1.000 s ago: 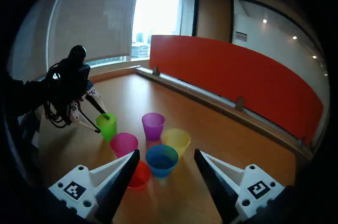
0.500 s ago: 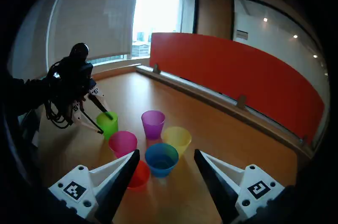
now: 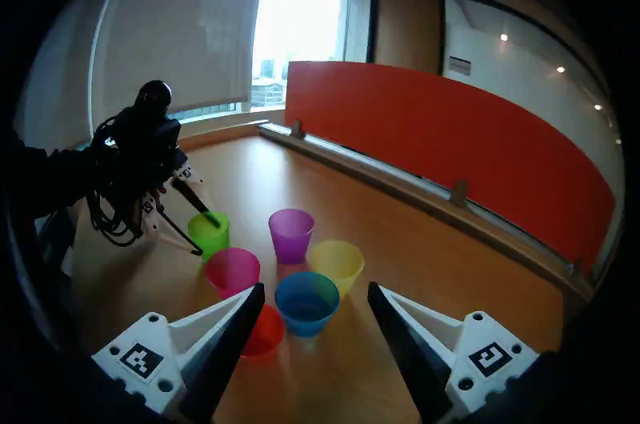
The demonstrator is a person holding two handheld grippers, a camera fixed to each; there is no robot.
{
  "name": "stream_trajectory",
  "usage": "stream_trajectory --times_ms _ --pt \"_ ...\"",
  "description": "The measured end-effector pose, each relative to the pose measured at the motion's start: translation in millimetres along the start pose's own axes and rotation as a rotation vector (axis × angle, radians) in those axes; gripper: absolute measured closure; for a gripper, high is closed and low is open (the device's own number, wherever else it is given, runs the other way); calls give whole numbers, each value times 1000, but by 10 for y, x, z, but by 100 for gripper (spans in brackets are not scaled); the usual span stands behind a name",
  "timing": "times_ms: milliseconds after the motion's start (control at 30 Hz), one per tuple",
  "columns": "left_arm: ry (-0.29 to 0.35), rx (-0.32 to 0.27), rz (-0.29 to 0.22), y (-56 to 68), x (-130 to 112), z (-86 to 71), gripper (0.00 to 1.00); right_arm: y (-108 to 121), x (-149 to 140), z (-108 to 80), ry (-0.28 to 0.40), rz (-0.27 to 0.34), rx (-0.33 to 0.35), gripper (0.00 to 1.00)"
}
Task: Pour water
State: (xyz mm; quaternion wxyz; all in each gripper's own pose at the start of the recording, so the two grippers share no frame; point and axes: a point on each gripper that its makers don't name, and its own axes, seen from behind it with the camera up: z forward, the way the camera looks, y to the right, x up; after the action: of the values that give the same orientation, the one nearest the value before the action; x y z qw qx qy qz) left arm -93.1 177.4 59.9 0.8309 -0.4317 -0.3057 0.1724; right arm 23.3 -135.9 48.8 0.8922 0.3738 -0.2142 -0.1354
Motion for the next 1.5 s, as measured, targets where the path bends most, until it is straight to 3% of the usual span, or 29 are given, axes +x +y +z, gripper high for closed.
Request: stream_trajectory --times_ms 500,1067,1500 --pt "24 14 10 14 69 16 17 8 -35 7 -6 -4 -3 0" --pt "62 38 -5 -25 175 -169 17 28 -95 98 -29 -13 -1 0" --pt "135 63 -21 -32 301 -363 17 49 -85 223 -54 -24 8 0"
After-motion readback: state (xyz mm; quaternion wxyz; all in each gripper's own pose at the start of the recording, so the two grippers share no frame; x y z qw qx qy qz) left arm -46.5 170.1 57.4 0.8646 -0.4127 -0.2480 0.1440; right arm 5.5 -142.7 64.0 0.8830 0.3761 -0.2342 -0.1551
